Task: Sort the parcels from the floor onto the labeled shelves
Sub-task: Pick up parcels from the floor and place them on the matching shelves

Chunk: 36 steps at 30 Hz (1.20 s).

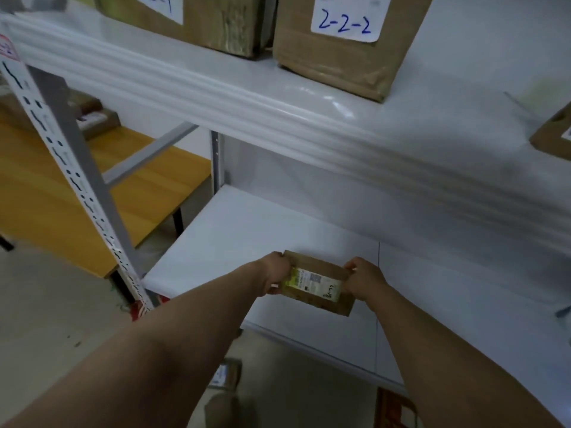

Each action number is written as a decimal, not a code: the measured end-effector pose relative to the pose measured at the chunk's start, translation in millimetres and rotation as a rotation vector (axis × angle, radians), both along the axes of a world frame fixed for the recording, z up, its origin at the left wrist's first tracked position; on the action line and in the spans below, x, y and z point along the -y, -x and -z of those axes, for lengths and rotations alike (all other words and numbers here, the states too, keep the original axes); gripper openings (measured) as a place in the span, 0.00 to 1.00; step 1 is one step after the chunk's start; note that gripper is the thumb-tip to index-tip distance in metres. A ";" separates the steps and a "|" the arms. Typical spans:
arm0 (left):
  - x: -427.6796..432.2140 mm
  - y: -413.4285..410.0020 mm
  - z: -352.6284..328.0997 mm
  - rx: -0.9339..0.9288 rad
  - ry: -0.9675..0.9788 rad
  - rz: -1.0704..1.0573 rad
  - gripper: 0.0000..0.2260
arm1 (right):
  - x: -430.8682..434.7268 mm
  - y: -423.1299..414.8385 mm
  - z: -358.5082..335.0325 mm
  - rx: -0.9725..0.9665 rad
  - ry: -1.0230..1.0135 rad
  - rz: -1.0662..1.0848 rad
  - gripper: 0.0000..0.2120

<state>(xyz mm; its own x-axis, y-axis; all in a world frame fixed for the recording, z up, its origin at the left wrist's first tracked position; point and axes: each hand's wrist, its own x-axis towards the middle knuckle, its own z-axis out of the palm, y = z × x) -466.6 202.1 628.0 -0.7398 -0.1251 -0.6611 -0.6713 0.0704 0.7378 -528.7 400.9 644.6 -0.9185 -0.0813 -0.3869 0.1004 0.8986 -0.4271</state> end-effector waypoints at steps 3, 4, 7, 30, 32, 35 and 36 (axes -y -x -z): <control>-3.3 11.2 11.3 0.010 -0.016 -0.037 0.17 | 1.4 9.3 22.9 0.020 0.001 0.020 0.18; -2.9 14.8 14.8 0.010 -0.018 -0.050 0.18 | 2.5 12.6 29.1 0.025 0.007 0.026 0.17; 0.7 25.2 24.5 0.003 -0.028 -0.074 0.20 | 5.5 24.0 42.0 0.023 0.015 0.042 0.16; 12.7 39.3 72.6 0.048 0.038 0.051 0.21 | 15.4 48.1 96.6 0.171 0.106 0.032 0.23; 14.4 36.1 74.3 0.050 0.014 0.021 0.23 | 17.8 48.7 95.8 0.179 0.093 0.029 0.25; 21.8 25.2 75.9 0.037 0.047 0.046 0.20 | 24.6 46.3 87.5 0.170 0.056 0.032 0.27; 25.4 20.6 76.1 0.033 0.054 0.053 0.18 | 27.8 45.2 83.8 0.157 0.030 0.034 0.27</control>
<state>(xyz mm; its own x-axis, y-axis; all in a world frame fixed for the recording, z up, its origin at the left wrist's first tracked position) -487.2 176.7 551.9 -0.7243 -0.1220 -0.6786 -0.6894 0.1455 0.7096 -573.9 373.0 560.8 -0.8493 -0.0651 -0.5239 0.1982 0.8805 -0.4306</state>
